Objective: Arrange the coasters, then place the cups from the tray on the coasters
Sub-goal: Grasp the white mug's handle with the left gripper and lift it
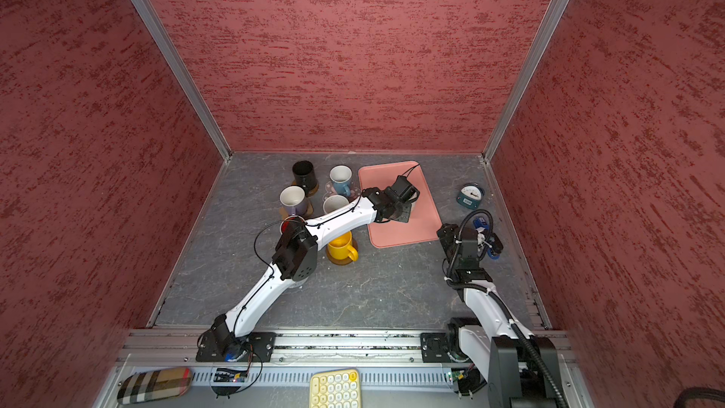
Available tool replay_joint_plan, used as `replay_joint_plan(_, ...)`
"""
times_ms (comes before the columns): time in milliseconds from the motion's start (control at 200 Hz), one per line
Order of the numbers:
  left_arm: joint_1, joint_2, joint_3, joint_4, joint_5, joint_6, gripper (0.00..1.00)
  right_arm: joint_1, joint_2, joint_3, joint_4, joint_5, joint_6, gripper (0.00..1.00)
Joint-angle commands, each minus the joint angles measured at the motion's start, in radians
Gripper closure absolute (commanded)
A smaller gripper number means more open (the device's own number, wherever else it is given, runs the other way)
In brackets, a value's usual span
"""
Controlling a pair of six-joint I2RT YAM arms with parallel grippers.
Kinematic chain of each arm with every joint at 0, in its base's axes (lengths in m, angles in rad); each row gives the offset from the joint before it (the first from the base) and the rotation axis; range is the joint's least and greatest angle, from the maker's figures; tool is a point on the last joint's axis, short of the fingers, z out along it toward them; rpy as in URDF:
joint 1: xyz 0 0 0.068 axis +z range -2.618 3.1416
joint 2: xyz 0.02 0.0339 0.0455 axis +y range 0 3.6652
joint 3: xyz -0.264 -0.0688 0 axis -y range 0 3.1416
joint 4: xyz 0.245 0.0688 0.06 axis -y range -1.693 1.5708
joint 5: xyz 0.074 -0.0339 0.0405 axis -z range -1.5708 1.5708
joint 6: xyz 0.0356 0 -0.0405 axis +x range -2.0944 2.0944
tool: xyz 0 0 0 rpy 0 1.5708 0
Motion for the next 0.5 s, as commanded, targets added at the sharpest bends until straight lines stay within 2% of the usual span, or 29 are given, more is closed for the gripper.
replay_joint_plan(0,-0.005,-0.011,0.020,0.000,-0.014,0.023,1.00,0.007,-0.005,-0.032,0.155,-0.043,-0.055,0.17)
replay_joint_plan(235,-0.012,-0.096,-0.042,0.017,-0.024,0.060,1.00,0.005,0.000,-0.058,0.341,-0.219,-0.257,0.16)
replay_joint_plan(496,-0.013,-0.276,-0.210,0.085,-0.036,0.079,1.00,0.009,0.028,-0.015,0.324,-0.281,-0.333,0.16)
